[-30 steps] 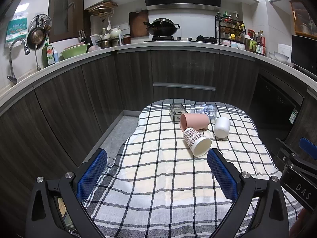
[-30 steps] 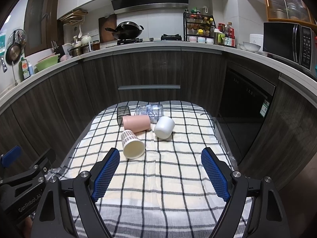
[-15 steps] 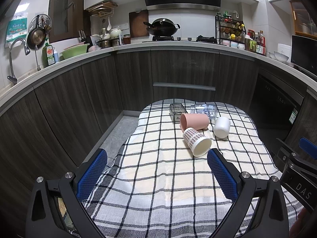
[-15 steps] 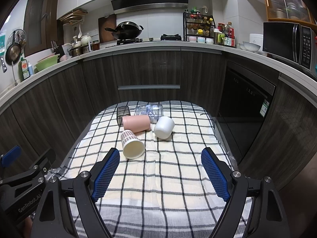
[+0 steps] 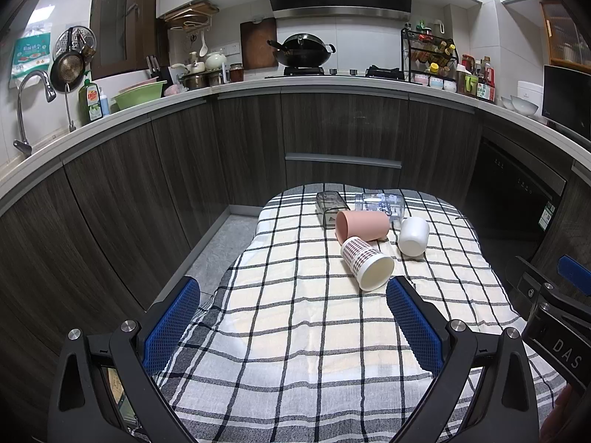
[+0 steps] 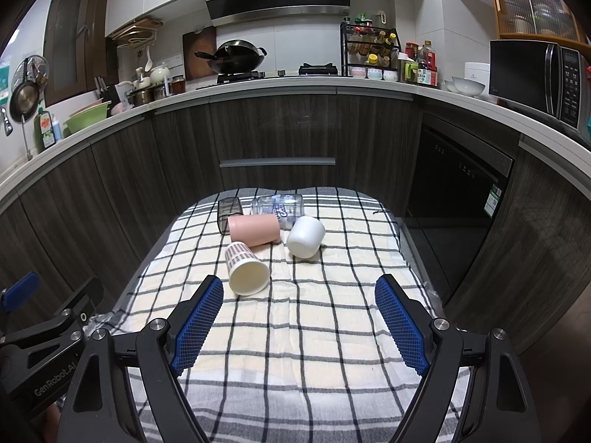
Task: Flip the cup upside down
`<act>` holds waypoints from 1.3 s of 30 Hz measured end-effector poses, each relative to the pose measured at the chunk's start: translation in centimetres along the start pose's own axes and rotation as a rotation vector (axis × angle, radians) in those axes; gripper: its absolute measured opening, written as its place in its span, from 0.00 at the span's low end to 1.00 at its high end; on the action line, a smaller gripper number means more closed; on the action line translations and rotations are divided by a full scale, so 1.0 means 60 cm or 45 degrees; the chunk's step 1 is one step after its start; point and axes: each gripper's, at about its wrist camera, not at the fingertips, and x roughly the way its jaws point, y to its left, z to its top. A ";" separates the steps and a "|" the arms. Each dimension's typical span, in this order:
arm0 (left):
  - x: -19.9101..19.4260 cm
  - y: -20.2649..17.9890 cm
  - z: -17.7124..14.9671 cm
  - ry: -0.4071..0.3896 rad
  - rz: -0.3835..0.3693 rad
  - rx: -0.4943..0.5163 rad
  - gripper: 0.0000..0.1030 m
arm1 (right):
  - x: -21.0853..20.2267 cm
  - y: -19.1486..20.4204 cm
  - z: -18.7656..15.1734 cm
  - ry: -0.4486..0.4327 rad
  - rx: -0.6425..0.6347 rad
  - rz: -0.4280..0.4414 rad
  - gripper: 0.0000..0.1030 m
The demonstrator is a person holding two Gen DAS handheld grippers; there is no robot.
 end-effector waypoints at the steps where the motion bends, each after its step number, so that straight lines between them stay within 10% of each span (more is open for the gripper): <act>1: 0.000 0.000 0.000 0.000 0.000 0.000 1.00 | 0.000 0.000 0.000 0.000 0.000 0.000 0.82; 39: 0.129 -0.061 0.063 0.092 -0.056 0.214 1.00 | 0.119 -0.031 0.041 0.150 0.139 -0.049 0.82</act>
